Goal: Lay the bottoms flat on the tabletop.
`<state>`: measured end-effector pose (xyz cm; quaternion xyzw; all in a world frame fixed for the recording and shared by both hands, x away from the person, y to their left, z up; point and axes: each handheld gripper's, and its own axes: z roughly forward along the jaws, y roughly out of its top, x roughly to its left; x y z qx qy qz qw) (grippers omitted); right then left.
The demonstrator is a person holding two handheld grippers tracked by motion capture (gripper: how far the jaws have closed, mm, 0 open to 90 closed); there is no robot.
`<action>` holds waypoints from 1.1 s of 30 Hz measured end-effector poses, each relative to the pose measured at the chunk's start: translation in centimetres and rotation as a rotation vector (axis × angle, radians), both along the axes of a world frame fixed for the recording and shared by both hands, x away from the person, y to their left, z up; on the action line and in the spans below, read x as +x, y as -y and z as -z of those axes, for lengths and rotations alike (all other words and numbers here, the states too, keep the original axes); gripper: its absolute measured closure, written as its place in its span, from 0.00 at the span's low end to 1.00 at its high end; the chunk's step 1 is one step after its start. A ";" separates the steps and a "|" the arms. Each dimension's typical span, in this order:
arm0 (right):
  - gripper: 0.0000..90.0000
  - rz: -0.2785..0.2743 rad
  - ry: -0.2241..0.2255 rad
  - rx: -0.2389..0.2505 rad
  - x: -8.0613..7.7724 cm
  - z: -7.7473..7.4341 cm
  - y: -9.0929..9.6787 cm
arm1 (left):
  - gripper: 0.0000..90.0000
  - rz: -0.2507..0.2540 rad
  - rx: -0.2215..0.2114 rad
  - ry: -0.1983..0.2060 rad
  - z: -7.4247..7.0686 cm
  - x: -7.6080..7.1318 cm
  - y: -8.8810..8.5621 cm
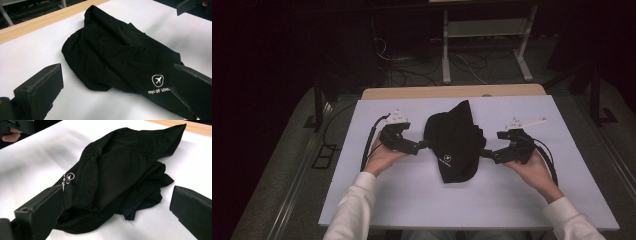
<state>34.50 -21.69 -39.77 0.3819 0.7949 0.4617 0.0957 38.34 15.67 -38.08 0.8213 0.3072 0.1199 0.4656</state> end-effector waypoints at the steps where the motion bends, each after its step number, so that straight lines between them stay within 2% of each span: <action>1: 0.00 0.002 -0.003 0.006 0.1 0.1 -0.1 | 0.00 -0.001 -0.006 -0.004 0.1 0.1 0.0; 7: 0.00 0.002 -0.009 0.014 0.6 0.6 -0.3 | 0.00 -0.015 -0.005 -0.019 0.7 0.8 -0.1; 11: 0.00 0.000 -0.014 0.016 0.9 1.0 -0.5 | 0.00 -0.026 -0.021 -0.018 1.0 1.2 0.0; 21: 0.00 -0.008 -0.051 0.014 1.8 2.3 -1.5 | 0.00 -0.044 -0.035 -0.039 2.4 2.4 0.7; 28: 0.00 -0.014 -0.096 0.009 2.4 3.5 -1.8 | 0.00 -0.053 -0.067 -0.078 3.8 3.3 1.5; 31: 0.00 -0.037 -0.123 0.002 2.3 4.1 -2.0 | 0.00 -0.072 -0.100 -0.120 4.7 4.0 2.0; 32: 0.00 -0.037 -0.123 0.002 2.3 4.1 -2.0 | 0.00 -0.072 -0.100 -0.120 4.7 4.0 2.0; 33: 0.00 -0.052 -0.139 -0.012 2.1 4.5 -2.1 | 0.00 -0.076 -0.099 -0.146 5.1 4.3 2.3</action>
